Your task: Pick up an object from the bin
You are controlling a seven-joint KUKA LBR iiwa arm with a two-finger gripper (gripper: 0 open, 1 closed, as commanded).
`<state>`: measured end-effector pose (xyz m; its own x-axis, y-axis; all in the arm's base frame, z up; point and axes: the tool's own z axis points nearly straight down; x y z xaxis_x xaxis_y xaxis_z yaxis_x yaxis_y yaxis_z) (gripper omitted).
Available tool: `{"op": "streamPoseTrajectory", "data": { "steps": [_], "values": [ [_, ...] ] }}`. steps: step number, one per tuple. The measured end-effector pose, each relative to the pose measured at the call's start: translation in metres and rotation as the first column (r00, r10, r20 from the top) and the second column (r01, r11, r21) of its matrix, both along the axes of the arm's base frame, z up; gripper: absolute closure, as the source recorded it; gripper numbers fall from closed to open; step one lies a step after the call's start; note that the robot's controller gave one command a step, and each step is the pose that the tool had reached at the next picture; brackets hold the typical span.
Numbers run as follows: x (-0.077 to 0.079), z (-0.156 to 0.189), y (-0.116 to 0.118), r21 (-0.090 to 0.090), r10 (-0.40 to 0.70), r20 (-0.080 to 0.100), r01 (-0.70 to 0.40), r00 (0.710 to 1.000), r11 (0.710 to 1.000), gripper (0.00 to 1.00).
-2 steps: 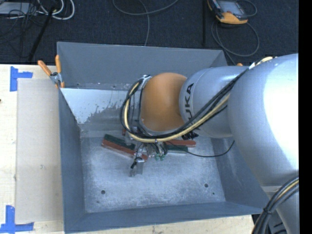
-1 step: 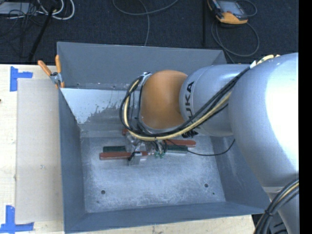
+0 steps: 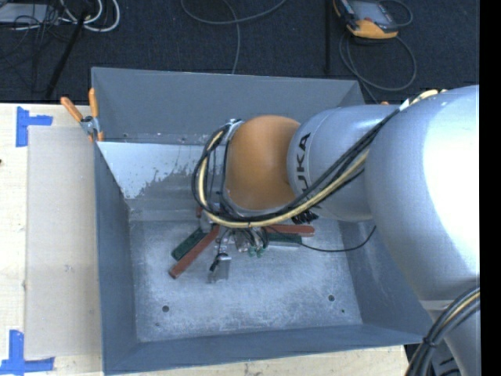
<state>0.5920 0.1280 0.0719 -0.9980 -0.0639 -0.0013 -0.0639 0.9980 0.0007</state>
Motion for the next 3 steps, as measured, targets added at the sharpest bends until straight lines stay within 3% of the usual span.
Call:
{"op": "streamPoseTrajectory", "data": {
  "steps": [1, 2, 3],
  "values": [
    [0.0124, -0.0012, 0.0598, 0.001, 0.173, 0.003, -0.173, 0.985, 0.985, 0.00],
    [0.0146, 0.0017, 0.0583, 0.001, 0.168, 0.007, -0.168, 0.986, 0.986, 1.00],
    [0.0128, -0.0013, 0.0572, 0.000, 0.166, 0.001, -0.166, 0.986, 0.986, 0.00]
  ]
}}
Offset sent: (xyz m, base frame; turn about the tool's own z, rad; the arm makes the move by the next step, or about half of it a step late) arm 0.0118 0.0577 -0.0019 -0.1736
